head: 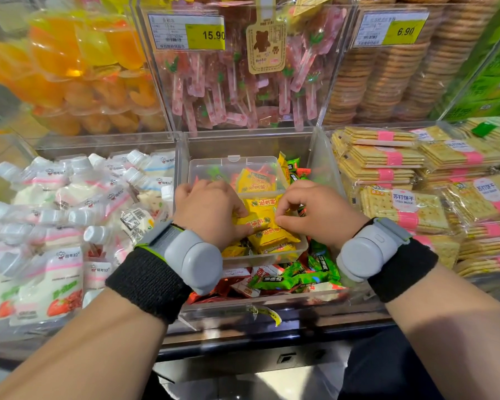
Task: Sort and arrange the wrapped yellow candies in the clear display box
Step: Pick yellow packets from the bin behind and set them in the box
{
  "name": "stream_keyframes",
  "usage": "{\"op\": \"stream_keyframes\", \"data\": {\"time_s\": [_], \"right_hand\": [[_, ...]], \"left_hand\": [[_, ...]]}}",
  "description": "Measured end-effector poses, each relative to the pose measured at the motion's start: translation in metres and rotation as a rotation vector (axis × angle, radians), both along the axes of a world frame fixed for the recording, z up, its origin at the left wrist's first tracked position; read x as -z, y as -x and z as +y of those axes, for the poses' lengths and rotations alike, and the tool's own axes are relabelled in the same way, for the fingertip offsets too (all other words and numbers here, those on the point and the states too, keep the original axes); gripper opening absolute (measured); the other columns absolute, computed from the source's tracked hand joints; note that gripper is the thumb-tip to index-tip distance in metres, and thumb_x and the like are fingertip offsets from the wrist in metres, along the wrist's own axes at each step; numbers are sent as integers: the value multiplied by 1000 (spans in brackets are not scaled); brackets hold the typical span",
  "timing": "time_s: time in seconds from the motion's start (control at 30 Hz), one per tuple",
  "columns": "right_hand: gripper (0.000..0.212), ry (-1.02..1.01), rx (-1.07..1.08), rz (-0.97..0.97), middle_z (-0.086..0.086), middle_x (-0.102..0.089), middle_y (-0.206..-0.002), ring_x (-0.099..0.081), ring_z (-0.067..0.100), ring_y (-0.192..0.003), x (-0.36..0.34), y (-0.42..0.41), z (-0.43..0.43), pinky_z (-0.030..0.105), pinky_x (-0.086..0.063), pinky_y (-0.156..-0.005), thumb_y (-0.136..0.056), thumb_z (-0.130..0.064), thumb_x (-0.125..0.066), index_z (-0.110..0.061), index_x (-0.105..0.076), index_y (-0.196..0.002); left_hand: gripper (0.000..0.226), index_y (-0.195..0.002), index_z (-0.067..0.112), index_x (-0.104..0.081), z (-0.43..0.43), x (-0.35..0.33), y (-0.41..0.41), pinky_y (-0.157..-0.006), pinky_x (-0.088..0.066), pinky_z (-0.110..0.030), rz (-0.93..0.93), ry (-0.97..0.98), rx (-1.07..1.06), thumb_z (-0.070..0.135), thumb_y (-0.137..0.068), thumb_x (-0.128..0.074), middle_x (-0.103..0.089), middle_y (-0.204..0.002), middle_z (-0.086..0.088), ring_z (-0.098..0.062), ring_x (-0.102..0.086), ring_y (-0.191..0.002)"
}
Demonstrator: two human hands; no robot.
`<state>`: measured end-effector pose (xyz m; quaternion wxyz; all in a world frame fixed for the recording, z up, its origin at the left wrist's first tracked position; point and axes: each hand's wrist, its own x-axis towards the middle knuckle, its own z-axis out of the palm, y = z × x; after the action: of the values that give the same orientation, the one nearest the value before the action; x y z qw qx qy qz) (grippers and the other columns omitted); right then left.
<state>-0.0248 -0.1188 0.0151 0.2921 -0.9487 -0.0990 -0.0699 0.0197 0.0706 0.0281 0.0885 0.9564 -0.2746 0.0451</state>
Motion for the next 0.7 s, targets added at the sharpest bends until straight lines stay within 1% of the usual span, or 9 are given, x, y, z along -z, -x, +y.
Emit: {"op": "stream_keyframes", "data": {"time_s": [0.13, 0.2, 0.27, 0.37, 0.5, 0.57, 0.63, 0.7], "right_hand": [[2, -2, 52, -42, -9, -53, -83, -54, 9, -81, -3, -2, -3, 29, -47, -79, -78, -21, -66, -22, -66, -76], [5, -14, 110, -78, -11, -53, -83, -52, 5, -79, -5, -5, -6, 22, -44, -76, -81, -21, -62, -21, -66, -80], [6, -18, 172, -93, -8, -54, -88, -53, 6, -78, -8, -11, -11, 18, -40, -72, -84, -21, -58, -23, -64, -84], [13, 10, 262, -78, -1, -55, -99, -54, 14, -81, -10, -24, -19, 24, -39, -73, -86, -20, -54, -23, -62, -95], [25, 58, 334, -39, 6, -54, -114, -50, 15, -88, -12, -40, -23, 24, -37, -79, -88, -17, -49, -19, -58, -112], [31, 95, 343, -4, 8, -51, -124, -53, 21, -98, -13, -45, -22, 28, -39, -85, -89, -18, -47, -19, -54, -119], [36, 131, 337, 28, 9, -47, -132, -52, 25, -110, -14, -52, -21, 32, -39, -92, -90, -19, -45, -19, -50, -126], [41, 161, 315, 58, 8, -41, -138, -49, 25, -115, -13, -57, -19, 32, -38, -93, -91, -19, -43, -20, -44, -132]], "left_hand": [[33, -95, 40, -65, 0, -4, 2, -97, -19, -38, -13, 41, 14, 59, -69, -66, -54, -115, 13, -16, -40, -117], [35, -96, 40, -65, 1, -7, 2, -96, -19, -38, -25, 57, 12, 61, -68, -65, -55, -115, 12, -16, -42, -116], [34, -97, 39, -64, 1, -8, 2, -96, -19, -38, -36, 82, 11, 59, -69, -65, -55, -117, 11, -16, -42, -116], [33, -99, 39, -62, 0, -10, 2, -97, -18, -37, -59, 146, 8, 54, -71, -67, -55, -118, 10, -17, -42, -117], [33, -105, 37, -59, 1, -10, 0, -98, -19, -37, -90, 200, -15, 48, -75, -65, -55, -116, 9, -18, -43, -117], [32, -108, 37, -57, 2, -9, -2, -97, -21, -38, -100, 216, -34, 44, -77, -63, -55, -116, 9, -18, -43, -117], [30, -110, 36, -56, 4, -8, -5, -98, -21, -38, -112, 218, -63, 40, -80, -61, -55, -117, 9, -18, -43, -117], [28, -111, 35, -56, 6, -8, -7, -99, -23, -40, -126, 209, -96, 36, -83, -58, -56, -118, 8, -20, -44, -118]]}}
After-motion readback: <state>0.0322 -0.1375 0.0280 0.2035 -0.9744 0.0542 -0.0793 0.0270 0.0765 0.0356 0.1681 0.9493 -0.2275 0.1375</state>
